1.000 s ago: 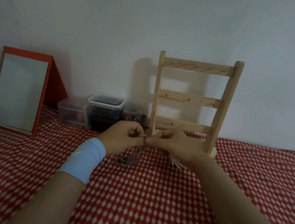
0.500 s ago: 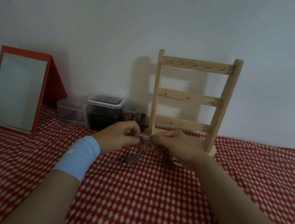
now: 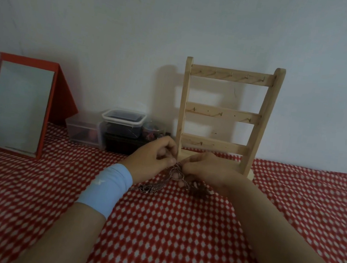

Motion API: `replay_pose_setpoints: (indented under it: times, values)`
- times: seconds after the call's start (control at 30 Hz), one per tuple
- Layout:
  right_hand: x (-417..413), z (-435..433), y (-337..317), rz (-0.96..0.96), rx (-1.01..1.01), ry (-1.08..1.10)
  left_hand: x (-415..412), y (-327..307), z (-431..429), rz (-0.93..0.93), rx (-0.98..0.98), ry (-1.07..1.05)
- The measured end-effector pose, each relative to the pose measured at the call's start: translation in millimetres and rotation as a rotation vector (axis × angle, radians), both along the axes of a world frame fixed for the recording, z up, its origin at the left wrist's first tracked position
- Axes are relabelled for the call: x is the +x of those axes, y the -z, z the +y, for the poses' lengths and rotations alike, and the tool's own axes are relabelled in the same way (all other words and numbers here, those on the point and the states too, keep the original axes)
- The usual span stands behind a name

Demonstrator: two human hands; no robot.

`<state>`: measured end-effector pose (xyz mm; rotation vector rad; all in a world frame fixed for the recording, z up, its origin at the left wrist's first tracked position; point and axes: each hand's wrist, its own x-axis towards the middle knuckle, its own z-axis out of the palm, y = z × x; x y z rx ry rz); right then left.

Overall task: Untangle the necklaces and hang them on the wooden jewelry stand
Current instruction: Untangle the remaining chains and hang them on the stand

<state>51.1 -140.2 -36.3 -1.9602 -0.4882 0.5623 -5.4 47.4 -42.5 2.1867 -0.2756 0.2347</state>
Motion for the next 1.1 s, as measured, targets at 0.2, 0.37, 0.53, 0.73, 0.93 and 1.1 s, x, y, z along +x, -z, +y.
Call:
replay_pose_setpoints:
  times: [0.2, 0.37, 0.53, 0.73, 0.93, 1.1]
  values:
    - [-3.3, 0.7, -3.1, -0.111, -0.213, 0.06, 1.0, 0.1, 6.1, 0.037, 0.173, 0.006]
    - [1.5, -1.1, 1.4, -0.075, -0.141, 0.053, -3.1, 0.8, 8.5, 0.041, 0.11, 0.007]
    - [9.1, -7.4, 3.5, 0.06, -0.029, 0.019, -5.2, -2.8, 2.3, -0.037, 0.115, -0.043]
    - [13.0, -6.5, 5.9, 0.204, 0.079, -0.005, -4.6, -2.7, 1.3, -0.202, 0.144, -0.058]
    - [12.1, -4.7, 5.8, 0.169, 0.075, 0.015, -2.2, -4.8, -2.2, -0.352, 0.358, -0.07]
    - [11.1, -6.0, 1.9, 0.033, -0.117, -0.007, 1.7, -3.1, -3.5, -0.065, 0.193, -0.06]
